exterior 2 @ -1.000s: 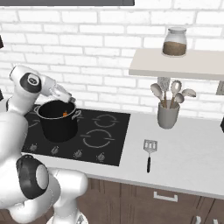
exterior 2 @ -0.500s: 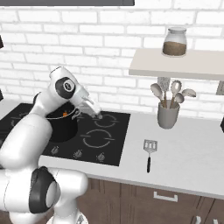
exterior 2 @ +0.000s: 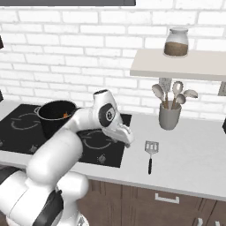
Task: Put the carrot and sweet potato in the pot. Retrieve the spatula and lightly stir the vegetables in the pot.
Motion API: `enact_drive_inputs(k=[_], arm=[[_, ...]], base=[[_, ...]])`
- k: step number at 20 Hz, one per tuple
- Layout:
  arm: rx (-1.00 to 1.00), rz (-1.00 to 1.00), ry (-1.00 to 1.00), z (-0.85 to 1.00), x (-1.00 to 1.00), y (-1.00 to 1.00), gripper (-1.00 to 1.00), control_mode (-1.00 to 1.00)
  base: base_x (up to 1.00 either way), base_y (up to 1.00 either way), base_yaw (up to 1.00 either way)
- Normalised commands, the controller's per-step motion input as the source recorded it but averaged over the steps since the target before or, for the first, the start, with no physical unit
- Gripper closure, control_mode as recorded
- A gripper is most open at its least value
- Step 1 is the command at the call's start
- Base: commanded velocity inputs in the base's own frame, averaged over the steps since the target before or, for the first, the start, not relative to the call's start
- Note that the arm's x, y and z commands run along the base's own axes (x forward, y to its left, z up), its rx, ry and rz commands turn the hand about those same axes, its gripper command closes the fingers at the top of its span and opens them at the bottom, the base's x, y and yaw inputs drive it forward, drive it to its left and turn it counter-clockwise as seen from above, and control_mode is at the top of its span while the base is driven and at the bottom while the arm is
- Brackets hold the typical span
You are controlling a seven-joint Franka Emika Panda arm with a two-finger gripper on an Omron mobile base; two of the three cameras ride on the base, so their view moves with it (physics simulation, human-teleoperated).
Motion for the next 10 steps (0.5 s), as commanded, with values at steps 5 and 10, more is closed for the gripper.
enact_drive_inputs(k=[5,10], arm=[[0.29,0.04,-0.02,-0.64,-0.01,-0.91,-1.00,-1.00],[0.10,0.05,0.00,-0.47,0.22,-0.55,-1.00,-1.00]], base=[[0.00,0.00,0.00],[0.00,0.00,0.00]])
